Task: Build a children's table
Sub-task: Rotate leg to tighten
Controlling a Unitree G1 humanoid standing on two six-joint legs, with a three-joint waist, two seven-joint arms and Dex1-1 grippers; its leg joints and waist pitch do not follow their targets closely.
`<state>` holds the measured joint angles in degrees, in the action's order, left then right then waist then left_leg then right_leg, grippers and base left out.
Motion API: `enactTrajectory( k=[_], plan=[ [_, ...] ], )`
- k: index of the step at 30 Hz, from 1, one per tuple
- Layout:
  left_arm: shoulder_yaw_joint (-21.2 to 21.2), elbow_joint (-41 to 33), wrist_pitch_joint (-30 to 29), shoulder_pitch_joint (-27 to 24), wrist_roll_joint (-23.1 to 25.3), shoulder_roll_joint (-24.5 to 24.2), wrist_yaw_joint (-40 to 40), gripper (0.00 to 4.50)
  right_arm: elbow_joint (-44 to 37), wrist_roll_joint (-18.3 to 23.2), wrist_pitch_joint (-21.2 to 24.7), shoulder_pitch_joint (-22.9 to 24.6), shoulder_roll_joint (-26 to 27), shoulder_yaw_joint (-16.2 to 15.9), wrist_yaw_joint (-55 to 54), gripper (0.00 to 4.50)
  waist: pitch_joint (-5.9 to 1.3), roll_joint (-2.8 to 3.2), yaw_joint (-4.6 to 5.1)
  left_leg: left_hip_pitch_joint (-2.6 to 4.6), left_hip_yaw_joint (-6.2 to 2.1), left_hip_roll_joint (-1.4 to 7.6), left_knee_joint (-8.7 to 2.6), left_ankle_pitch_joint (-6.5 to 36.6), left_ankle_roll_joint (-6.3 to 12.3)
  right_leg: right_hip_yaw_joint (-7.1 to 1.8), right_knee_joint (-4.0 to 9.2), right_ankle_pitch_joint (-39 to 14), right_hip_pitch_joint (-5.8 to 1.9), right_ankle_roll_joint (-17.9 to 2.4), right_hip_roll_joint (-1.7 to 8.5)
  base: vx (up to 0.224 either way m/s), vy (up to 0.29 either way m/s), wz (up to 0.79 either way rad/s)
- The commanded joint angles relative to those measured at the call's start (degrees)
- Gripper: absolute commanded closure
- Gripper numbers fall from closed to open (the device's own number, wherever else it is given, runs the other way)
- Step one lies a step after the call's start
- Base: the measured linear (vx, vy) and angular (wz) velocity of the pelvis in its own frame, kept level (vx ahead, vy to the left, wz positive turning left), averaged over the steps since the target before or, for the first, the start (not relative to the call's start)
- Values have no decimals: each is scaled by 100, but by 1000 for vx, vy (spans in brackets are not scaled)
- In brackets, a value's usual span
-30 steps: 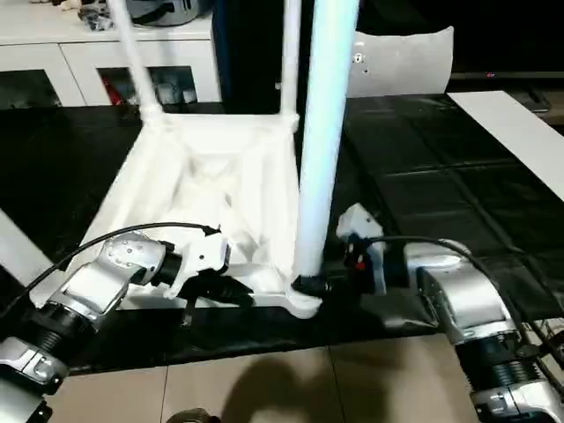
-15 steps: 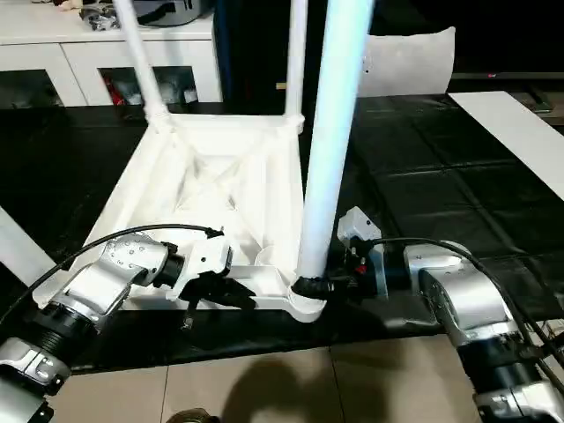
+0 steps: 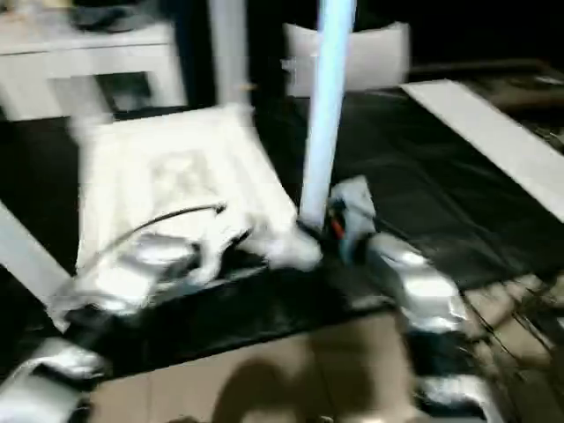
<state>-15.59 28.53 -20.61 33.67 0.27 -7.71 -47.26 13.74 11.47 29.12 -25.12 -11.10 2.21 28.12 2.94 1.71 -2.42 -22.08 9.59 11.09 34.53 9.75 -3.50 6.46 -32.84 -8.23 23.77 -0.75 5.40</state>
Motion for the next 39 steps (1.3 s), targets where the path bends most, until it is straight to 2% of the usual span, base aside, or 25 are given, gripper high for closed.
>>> enactTrajectory(
  k=[1,2,3,4,5,6,9,12,13,15,16,20,21,23,24,25,29,31,33,39],
  plan=[
    [242,-411,129,307,-345,324,262,450,95,196,71,47,297,-79,-163,179,-412,-79,-46,81,-83,117,-430,1757,98,-175,536,-2775,-308,-438,332,0,0,0],
    [255,-418,91,315,-316,369,351,450,69,224,50,73,358,-53,-166,179,-416,-97,-41,72,-69,102,-424,1700,147,-190,520,-2683,-317,-481,329,0,0,0],
    [232,-428,92,312,-289,367,343,450,35,197,17,112,368,-89,-132,180,-421,-87,-62,55,-56,104,-425,1541,240,-216,491,-2504,-332,-563,334,0,0,0],
    [229,-431,91,311,-284,367,342,450,31,193,14,116,370,-92,-131,162,-427,-94,-75,53,-45,110,-417,1393,294,-232,467,-2339,-331,-619,325,0,0,0],
    [172,-460,93,289,-208,337,302,450,-24,126,-47,171,395,-145,-102,162,-431,-93,-82,57,-40,116,-412,1329,309,-241,451,-2251,-330,-653,323,0,0,0],
    [134,-467,127,266,-161,282,254,450,-74,96,-95,207,375,-178,-62,135,-436,-94,-101,62,-24,121,-407,1213,350,-253,429,-2091,-328,-715,316,0,0,0],
    [30,-525,191,175,-84,87,89,450,-199,188,-201,284,268,-133,113,126,-472,-84,-166,32,-21,132,-395,838,444,-270,343,-1601,-373,-843,319,0,0,0],
    [-106,-584,338,69,-49,-172,-193,450,-377,346,-251,378,-85,-151,744,100,-467,-66,-196,48,-19,155,-398,811,493,-276,311,-1352,-381,-960,311,0,0,0],
    [-143,-579,391,52,-37,-240,-282,450,-425,386,-233,403,-201,-190,964,86,-460,-49,-206,57,-22,159,-400,864,504,-273,317,-1349,-377,-993,306,0,0,0],
    [-273,-548,602,28,43,-412,-520,450,-509,423,-292,470,-464,-293,1411,80,-443,-53,-229,68,-13,172,-409,977,477,-283,326,-1439,-370,-992,305,0,0,0],
    [-300,-542,642,24,58,-453,-579,450,-525,437,-294,482,-518,-303,1499,56,-437,-58,-259,84,-12,176,-415,1064,449,-286,349,-1586,-365,-949,313,0,0,0],
    [-419,-450,1078,40,28,-795,-1198,450,-710,600,-201,585,-1197,-447,2497,34,-415,-47,-342,124,-20,189,-437,1365,328,-283,400,-2048,-346,-813,328,0,0,0],
    [-428,-440,1118,47,16,-824,-1261,450,-752,618,-164,600,-1287,-488,2614,25,-416,-42,-366,145,-21,196,-436,1403,320,-286,407,-2090,-335,-790,325,0,0,0],
    [-466,-433,1196,53,-13,-898,-1424,450,-846,643,-155,652,-1498,-593,2897,7,-415,-52,-408,140,-17,208,-441,1405,315,-300,396,-2088,-336,-772,327,0,0,0],
    [-569,-455,1314,30,-80,-1077,-1821,450,-941,700,-147,703,-1814,-712,3367,7,-418,-24,-440,143,-25,211,-441,1391,295,-298,388,-2080,-324,-792,340,0,0,0],
    [-623,-466,1402,6,-122,-1180,-2054,450,-947,735,-144,700,-1935,-734,3578,29,-427,-45,-462,140,-21,213,-431,1382,306,-299,381,-2033,-337,-797,334,0,0,0],
    [-693,-457,1603,-32,-176,-1315,-2415,450,-849,710,-275,640,-2058,-804,3856,57,-432,-43,-502,116,-22,220,-429,1324,312,-302,346,-1864,-334,-904,344,0,0,0],
    [-737,-441,1745,-48,-171,-1384,-2604,450,-799,764,-239,593,-2100,-876,4022,86,-434,-58,-553,131,-15,223,-423,1326,303,-303,352,-1959,-325,-909,352,0,0,0],
    [-771,-379,1858,-26,-102,-1443,-2675,450,-781,785,-248,568,-2162,-952,4143,96,-436,-53,-588,133,-21,232,-427,1321,282,-304,344,-1975,-320,-901,350,0,0,0],
    [-814,-304,1995,11,-86,-1547,-2893,450,-604,711,-314,474,-2203,-1124,4425,146,-428,-48,-589,128,-22,227,-432,1412,240,-300,348,-2089,-323,-893,358,0,0,0]
  ],
)
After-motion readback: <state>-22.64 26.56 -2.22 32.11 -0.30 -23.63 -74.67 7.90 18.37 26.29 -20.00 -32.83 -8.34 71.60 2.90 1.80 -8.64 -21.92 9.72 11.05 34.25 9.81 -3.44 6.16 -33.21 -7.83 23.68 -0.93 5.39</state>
